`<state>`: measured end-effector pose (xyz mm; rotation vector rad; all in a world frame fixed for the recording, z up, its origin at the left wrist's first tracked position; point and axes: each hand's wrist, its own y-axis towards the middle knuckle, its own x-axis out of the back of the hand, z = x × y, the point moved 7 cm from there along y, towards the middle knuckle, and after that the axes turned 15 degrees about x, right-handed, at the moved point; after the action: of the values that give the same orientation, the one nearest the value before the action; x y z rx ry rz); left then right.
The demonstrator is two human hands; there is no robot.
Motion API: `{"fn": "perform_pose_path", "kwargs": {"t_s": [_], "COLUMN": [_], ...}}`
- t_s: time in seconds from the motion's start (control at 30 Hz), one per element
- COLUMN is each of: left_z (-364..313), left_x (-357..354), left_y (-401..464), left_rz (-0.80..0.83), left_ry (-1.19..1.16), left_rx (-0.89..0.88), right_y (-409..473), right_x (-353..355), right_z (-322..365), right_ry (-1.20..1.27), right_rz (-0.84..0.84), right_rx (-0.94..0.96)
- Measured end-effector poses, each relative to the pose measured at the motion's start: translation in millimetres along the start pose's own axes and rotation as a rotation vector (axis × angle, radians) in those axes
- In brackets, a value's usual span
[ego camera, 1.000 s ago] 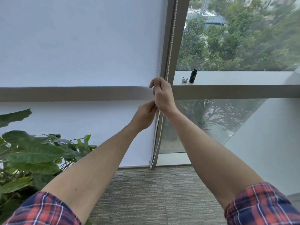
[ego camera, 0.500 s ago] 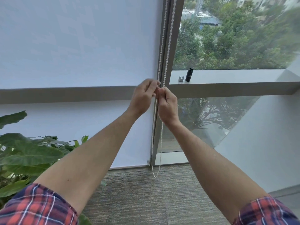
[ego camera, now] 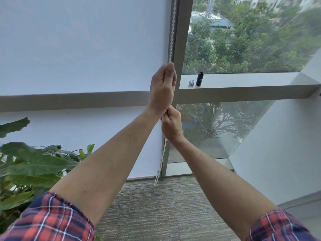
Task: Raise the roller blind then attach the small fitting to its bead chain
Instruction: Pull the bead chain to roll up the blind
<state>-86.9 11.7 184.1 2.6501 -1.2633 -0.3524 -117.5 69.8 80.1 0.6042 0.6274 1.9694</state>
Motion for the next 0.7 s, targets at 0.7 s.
{"fn": "perform_pose_path", "kwargs": {"t_s": [0.7], "left_z": [50], "left_x": [18], "left_y": [-24], "left_rz": [-0.065], "left_ry": [0.08], "left_rx": [0.041], "right_y": [40], "right_x": [20], "right_z": [38], "right_ry": [0.273], "right_rz": [-0.086], "right_rx": [-0.095]}}
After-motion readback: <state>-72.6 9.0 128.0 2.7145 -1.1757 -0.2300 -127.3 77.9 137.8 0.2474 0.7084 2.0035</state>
